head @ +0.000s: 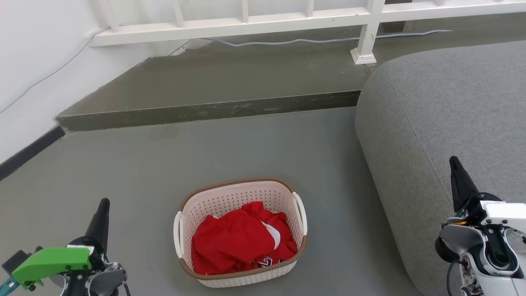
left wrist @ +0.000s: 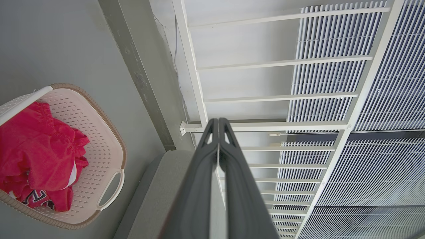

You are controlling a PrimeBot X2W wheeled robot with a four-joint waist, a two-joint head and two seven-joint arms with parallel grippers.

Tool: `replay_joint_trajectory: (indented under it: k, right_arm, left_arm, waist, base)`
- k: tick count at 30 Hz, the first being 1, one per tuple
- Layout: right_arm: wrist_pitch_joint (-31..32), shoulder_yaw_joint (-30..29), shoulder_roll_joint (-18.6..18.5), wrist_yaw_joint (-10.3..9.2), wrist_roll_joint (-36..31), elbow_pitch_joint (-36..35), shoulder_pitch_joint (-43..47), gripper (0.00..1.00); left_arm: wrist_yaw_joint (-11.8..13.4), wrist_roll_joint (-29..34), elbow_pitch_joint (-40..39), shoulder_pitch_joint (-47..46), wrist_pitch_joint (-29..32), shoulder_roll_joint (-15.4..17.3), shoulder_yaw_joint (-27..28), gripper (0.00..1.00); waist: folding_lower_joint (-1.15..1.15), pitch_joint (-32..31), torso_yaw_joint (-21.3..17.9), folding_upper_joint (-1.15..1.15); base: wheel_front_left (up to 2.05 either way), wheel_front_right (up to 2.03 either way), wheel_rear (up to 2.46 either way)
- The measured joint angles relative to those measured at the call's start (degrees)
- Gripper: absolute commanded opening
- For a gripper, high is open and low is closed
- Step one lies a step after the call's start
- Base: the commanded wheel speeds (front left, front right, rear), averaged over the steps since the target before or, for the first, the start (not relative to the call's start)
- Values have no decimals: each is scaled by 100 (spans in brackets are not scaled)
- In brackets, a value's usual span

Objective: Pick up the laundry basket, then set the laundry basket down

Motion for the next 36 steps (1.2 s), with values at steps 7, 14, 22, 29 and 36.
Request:
replay_joint_trajectory:
  k: [7,14,22,29,36]
  right_arm:
    - [0,-2,1,0,0,-2,1,0]
    - [0,-5,2,0,0,-3,1,0]
    - [0,-7,3,0,0,-5,1,0]
    - [1,-9,4,0,0,-8,1,0]
    - [1,-11,5,1,0,-10,1,0]
  left_arm:
    - [-1,0,-1,0,0,-1,0,0]
    - [-1,0,-1,-1,0,-1,-1,0]
    - [-1,0,-2,-1,-1,-1,-1,0]
    - [-1,0,-3,-1,-1,-1,-2,0]
    - [-1,0,-4,-1,-1,-1,-3,0]
  waist:
    - [0,0,0,0]
    - [0,1,0,0]
    - [0,1,0,0]
    - [0,1,0,0]
    - [0,1,0,0]
  base:
    - [0,0,0]
    - [0,0,0]
    - [0,0,0]
    - [0,0,0]
    - [0,0,0]
